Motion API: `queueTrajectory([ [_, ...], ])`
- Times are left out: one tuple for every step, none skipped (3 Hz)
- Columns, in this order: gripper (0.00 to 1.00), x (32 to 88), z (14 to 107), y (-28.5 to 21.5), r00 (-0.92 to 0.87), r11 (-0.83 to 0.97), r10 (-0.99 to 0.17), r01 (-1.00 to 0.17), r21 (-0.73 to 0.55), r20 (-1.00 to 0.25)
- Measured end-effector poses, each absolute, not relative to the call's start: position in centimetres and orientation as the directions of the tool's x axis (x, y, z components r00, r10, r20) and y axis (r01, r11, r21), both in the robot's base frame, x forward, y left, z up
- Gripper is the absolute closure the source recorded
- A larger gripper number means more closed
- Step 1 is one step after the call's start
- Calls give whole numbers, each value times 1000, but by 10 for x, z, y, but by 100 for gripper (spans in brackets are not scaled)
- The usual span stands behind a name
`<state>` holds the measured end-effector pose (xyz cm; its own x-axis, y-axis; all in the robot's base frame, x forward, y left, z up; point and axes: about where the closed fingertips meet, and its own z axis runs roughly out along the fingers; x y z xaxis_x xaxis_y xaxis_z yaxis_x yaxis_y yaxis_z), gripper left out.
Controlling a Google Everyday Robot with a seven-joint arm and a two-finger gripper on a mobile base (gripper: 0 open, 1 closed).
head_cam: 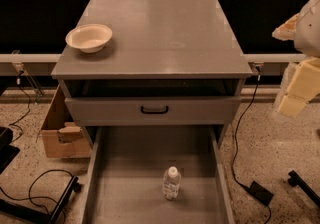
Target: Pick blue plastic bottle from middle drawer and place on counter
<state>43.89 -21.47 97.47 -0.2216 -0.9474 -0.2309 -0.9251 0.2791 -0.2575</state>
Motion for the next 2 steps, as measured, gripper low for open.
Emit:
queueTrajectory([
  [0,439,938,-211,-227,305,-922,-925,-228,-313],
  [0,425,856,-204,-217,307,-864,-942,-135,-454],
])
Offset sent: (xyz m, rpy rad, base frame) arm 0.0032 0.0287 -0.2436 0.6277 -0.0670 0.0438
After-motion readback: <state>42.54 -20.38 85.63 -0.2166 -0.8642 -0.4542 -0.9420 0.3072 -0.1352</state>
